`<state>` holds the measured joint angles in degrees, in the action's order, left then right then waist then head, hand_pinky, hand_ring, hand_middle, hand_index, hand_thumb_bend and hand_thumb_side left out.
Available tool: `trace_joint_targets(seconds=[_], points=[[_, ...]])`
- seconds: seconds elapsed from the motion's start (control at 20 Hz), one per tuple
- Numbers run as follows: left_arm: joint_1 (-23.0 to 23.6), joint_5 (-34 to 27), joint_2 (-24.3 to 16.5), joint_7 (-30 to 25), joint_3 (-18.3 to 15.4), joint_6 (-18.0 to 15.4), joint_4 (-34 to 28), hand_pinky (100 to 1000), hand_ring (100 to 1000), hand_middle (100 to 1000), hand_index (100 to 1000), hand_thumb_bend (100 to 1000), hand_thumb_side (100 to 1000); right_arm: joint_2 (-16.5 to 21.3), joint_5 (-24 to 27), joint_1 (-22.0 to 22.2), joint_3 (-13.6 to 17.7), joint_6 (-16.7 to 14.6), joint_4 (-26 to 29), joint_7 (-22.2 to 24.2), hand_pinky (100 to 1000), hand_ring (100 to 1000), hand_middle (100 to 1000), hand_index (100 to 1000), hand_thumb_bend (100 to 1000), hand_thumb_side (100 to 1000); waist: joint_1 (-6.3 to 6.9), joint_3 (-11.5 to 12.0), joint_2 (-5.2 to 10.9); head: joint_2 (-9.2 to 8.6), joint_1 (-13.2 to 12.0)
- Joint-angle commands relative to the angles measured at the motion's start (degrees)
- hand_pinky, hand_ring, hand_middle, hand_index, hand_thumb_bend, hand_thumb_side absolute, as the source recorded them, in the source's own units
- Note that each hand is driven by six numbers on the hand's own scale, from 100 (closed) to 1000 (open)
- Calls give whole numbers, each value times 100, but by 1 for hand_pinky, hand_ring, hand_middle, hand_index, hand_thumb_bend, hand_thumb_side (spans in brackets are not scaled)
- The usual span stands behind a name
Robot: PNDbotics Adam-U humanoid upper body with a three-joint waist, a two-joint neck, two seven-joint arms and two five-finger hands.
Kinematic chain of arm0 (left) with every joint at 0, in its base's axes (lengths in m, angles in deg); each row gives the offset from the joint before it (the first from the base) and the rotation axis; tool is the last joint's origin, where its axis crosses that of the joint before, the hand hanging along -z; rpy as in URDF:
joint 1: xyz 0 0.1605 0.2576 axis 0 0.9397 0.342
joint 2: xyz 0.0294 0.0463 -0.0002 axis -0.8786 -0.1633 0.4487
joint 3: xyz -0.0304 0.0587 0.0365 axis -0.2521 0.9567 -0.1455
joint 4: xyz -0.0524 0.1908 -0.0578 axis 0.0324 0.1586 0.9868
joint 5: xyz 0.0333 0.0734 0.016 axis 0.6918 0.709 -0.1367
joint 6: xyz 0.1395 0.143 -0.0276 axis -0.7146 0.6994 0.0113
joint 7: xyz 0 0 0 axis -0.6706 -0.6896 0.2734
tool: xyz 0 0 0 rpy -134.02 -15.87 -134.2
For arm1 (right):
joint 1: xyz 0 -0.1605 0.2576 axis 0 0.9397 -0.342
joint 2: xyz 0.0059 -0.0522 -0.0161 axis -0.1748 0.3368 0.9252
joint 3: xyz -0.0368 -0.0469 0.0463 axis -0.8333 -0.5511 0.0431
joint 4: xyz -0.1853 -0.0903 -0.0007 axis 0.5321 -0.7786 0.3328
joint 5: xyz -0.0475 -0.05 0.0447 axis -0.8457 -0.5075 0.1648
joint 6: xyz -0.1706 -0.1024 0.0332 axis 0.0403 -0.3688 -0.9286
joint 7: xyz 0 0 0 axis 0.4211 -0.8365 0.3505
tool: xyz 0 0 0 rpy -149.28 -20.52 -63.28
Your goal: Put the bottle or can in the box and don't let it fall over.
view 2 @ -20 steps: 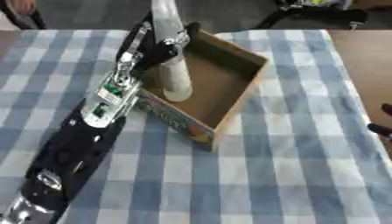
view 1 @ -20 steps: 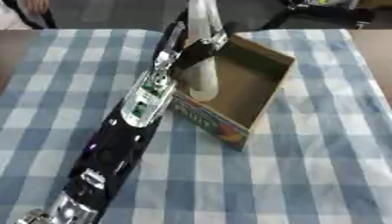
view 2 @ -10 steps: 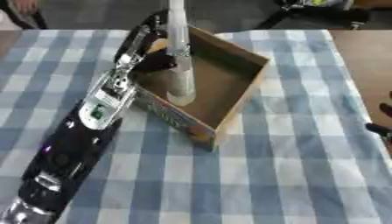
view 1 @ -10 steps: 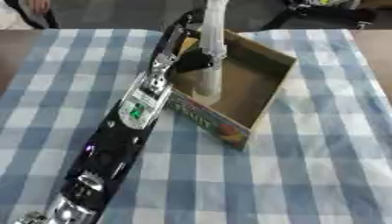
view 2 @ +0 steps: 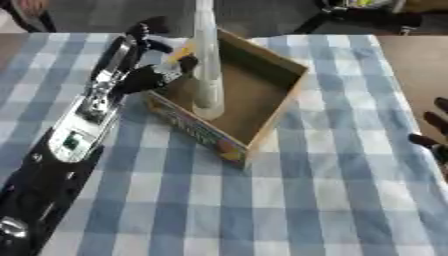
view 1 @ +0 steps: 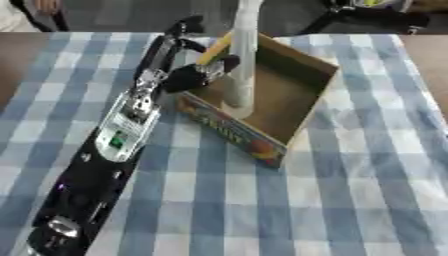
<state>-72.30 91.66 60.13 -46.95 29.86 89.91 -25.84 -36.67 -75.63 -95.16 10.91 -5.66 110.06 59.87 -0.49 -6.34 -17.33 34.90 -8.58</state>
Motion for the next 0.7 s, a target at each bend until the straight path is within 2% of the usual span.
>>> trace_joint_targets(seconds=[0.05,0.35,0.7], points=[[157,-211,-386,-33,-63,57,-574,1000,706,804,922,662,383,196,32,-31,77,-24,112,-39,811,998,1000,905,100,695,-26,29,176,41,81],[962,-619,-848,-85,-269,166,-1407,1000,701,803,934,612,400,254,47,6,122,-47,137,-94,811,997,1000,905,100,693,-44,112,215,204,259],[1753,-1131,-1202,369,-697,301,-2122,1000,702,805,930,576,409,251,25,66,150,-56,150,-134,811,996,1000,904,100,692,-90,143,242,223,337]])
